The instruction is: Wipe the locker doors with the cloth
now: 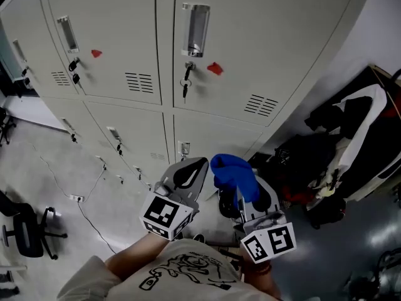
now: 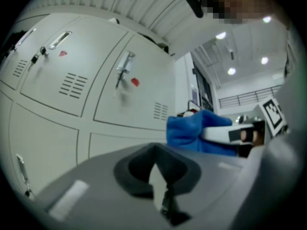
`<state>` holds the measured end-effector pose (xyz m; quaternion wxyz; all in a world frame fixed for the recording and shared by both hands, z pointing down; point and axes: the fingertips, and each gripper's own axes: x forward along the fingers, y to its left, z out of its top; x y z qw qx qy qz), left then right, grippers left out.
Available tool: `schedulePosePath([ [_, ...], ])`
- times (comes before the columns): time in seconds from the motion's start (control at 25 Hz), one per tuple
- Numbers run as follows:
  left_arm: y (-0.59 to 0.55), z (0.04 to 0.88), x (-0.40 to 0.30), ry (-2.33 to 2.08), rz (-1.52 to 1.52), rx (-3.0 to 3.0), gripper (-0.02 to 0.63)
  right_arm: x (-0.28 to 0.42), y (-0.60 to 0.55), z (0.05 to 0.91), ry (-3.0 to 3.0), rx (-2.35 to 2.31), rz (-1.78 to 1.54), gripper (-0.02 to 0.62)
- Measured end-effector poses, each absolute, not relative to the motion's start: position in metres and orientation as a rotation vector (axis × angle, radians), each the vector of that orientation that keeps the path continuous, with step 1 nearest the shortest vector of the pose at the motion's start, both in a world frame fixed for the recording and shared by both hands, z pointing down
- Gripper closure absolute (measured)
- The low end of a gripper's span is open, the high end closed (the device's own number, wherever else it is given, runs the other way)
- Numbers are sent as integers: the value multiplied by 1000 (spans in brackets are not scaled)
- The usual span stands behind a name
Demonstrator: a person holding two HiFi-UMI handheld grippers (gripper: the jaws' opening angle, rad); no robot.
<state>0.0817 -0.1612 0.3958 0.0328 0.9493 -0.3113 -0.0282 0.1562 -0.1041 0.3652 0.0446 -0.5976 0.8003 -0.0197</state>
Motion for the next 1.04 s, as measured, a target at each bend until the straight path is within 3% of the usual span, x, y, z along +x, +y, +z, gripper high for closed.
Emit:
schedulePosePath([
  [1.04, -179, 396, 82, -997, -65, 2906, 607, 156, -114, 368, 2448, -1830, -66, 549],
])
